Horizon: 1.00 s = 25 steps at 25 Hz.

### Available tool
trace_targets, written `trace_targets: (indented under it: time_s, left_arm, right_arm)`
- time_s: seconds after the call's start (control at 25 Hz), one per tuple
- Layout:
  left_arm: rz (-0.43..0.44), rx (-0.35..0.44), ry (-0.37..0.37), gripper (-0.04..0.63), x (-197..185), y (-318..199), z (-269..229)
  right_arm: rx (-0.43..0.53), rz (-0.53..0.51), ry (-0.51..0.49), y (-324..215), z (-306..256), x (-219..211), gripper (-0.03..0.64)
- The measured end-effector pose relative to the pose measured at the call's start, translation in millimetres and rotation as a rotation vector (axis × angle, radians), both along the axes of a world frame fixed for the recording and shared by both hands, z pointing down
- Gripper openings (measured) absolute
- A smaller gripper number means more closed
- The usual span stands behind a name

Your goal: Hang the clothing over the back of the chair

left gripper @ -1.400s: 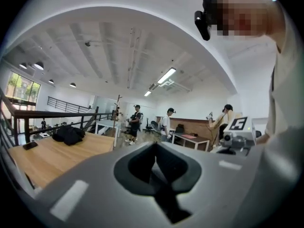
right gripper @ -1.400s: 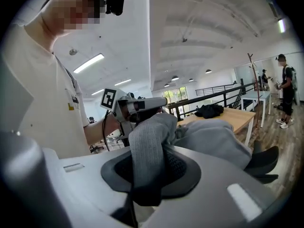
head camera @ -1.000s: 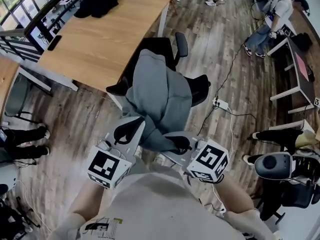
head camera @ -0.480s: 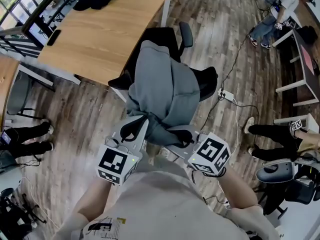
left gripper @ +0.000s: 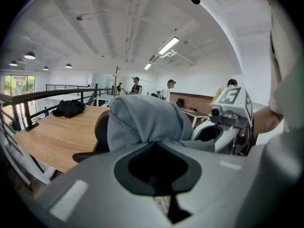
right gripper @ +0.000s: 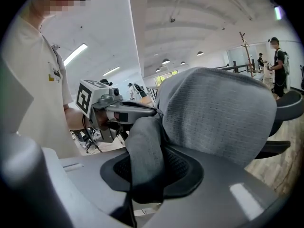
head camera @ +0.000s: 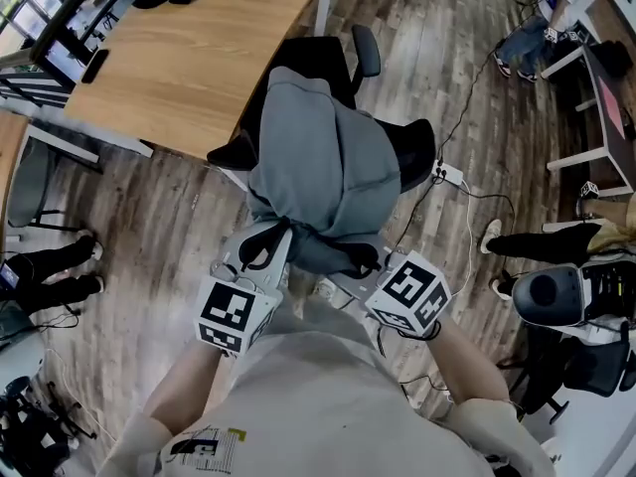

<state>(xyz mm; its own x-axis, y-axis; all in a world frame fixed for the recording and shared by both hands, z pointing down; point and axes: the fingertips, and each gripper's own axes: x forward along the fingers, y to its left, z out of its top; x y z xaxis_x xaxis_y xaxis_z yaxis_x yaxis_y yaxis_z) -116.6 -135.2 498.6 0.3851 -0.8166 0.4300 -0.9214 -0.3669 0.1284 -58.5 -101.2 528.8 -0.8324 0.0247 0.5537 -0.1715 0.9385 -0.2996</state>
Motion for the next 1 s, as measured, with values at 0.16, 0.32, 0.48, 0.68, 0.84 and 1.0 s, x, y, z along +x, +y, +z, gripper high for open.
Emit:
trace_targets:
  time_s: [0.16, 0.32, 0.48, 0.68, 0.84, 1.0]
  left_arm:
    - [-0.004, -0.023, 0.035, 0.003, -2, -10, 9]
    - [0.005, -0.03, 0.022, 0.003, -1, -16, 19]
    - [-0.002, -0.032, 0.012, 0.003, 0, -18, 19]
    - [0.0, -0.029, 0.02, 0.003, -1, -20, 17]
    - [0.007, -0.03, 0.051, 0.003, 1, -23, 8]
    - [0.018, -0.038, 0.075, 0.003, 7, -20, 2]
  right_arm:
    - [-0.001, 0.026, 0.024, -12, 8, -1, 0.112]
    - [0.022, 0.047, 0.049, -19, 18, -1, 0.117]
    - [0.031, 0.065, 0.028, -20, 18, 0, 0.117]
    - [0.027, 0.075, -0.012, -18, 13, 0, 0.118]
    - [0.001, 0.08, -0.068, -16, -1, 5, 0.131]
    - [0.017, 0.074, -0.057, -10, -8, 15, 0.17]
